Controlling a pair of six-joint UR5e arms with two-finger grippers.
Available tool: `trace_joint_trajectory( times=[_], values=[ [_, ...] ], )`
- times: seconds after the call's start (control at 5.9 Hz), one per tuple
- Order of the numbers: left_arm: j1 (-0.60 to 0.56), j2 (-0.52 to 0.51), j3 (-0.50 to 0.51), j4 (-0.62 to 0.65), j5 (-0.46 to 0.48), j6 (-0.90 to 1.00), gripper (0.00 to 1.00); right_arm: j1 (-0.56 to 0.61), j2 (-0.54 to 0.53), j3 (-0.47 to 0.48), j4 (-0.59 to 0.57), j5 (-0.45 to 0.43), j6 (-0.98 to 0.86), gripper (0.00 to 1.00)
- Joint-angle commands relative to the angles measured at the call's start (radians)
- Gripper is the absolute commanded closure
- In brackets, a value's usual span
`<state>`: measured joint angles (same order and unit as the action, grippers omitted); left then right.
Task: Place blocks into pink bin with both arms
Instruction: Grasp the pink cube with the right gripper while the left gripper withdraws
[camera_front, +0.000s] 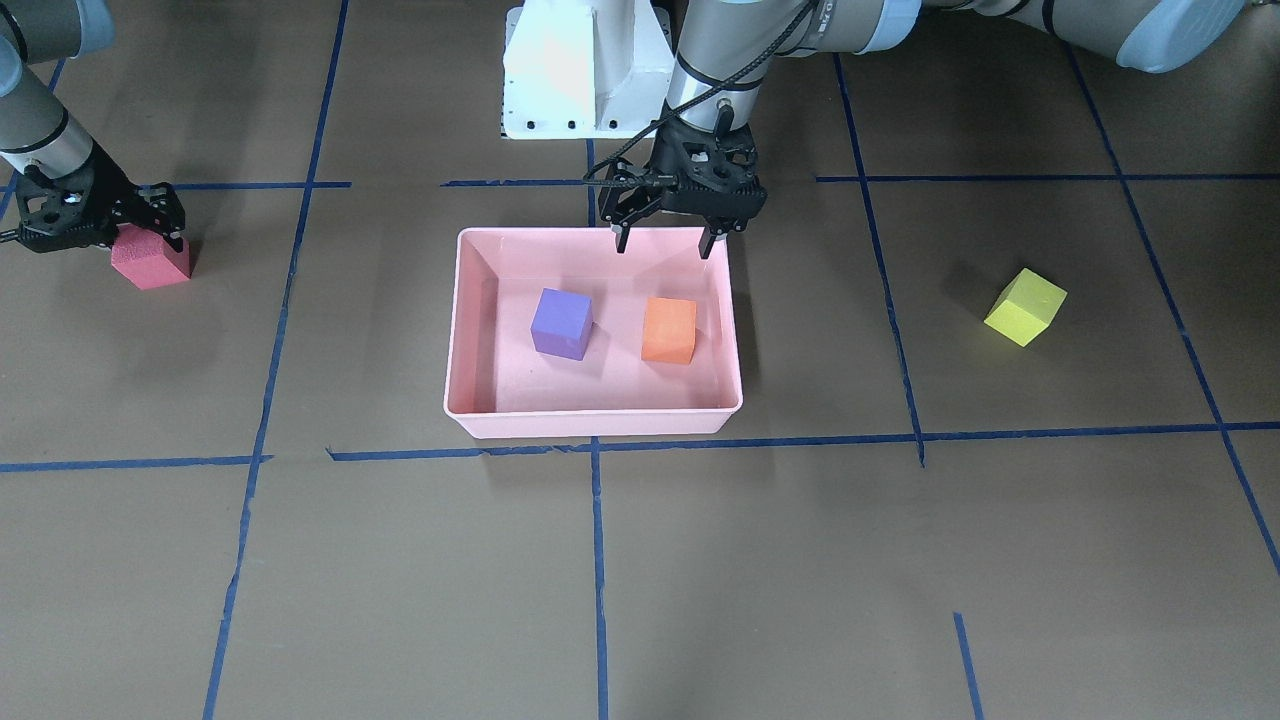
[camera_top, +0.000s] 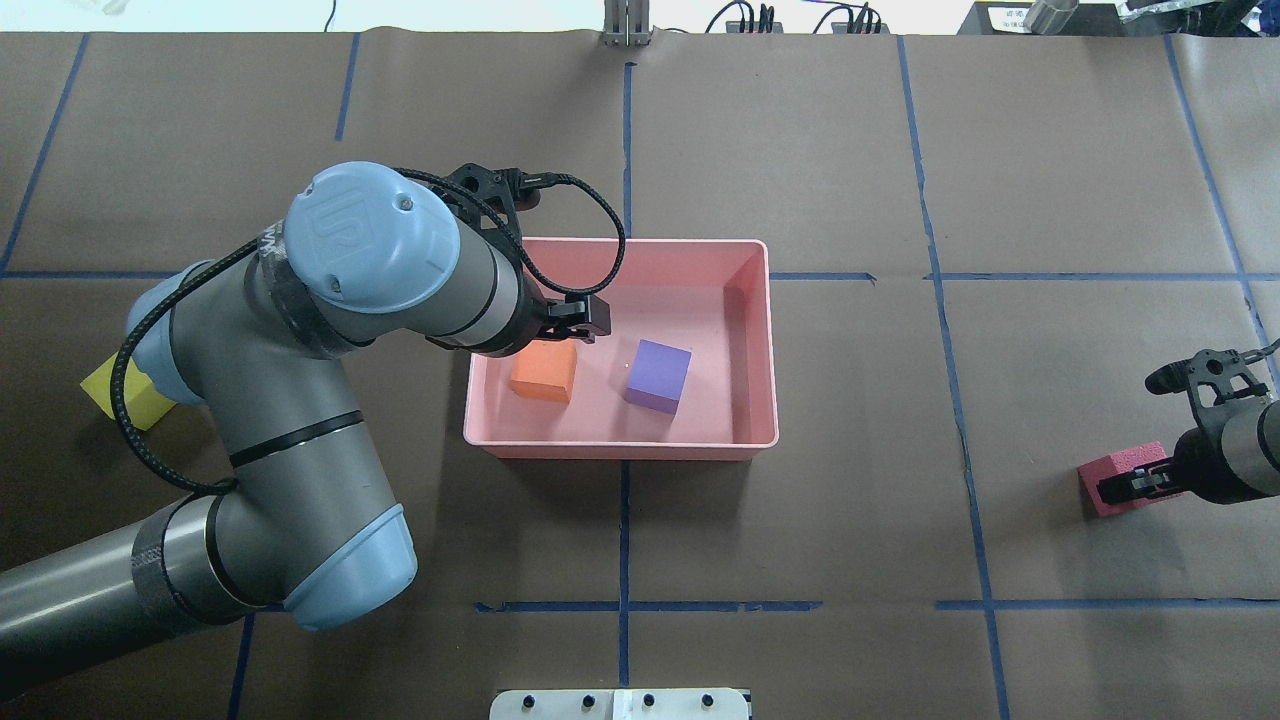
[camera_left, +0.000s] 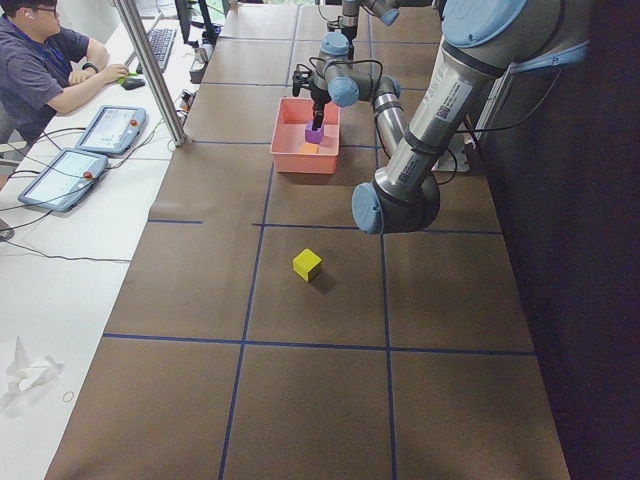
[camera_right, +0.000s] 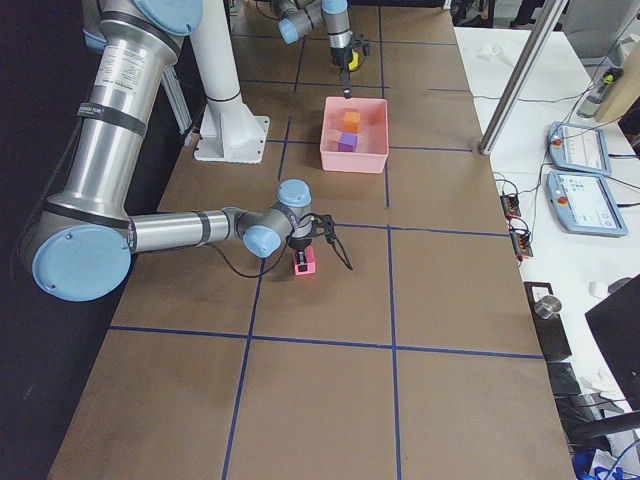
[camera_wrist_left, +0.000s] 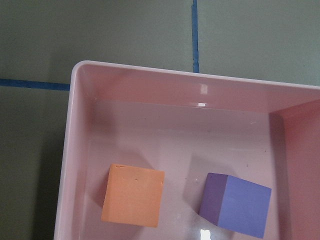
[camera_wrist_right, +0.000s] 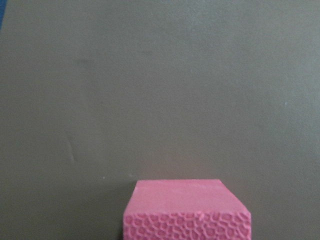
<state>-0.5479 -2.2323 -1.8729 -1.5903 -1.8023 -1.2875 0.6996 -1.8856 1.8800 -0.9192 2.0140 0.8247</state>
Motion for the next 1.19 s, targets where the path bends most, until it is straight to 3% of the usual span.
trace_joint_trajectory(
  times=[0.0, 0.17, 0.51, 0.68, 1.02],
  values=[
    [-0.003, 0.061, -0.05, 0.036, -0.034, 0.093, 0.0, 0.001, 0.046, 0.019, -0.006, 0.032, 0.007, 0.7],
    [-0.021, 0.104, -0.121, 0.108, -0.073, 0.244, 0.0, 0.018, 0.083, 0.028, -0.016, 0.057, 0.016, 0.71],
    [-0.11, 0.196, -0.166, 0.142, -0.13, 0.51, 0.0, 0.035, 0.255, 0.146, -0.364, 0.072, 0.02, 0.71],
    [-0.212, 0.268, -0.167, 0.133, -0.216, 0.683, 0.0, 0.034, 0.421, 0.157, -0.532, 0.072, 0.095, 0.71],
    [-0.328, 0.366, -0.166, 0.128, -0.25, 0.873, 0.0, 0.015, 0.775, 0.124, -0.891, 0.069, 0.206, 0.71]
  ],
)
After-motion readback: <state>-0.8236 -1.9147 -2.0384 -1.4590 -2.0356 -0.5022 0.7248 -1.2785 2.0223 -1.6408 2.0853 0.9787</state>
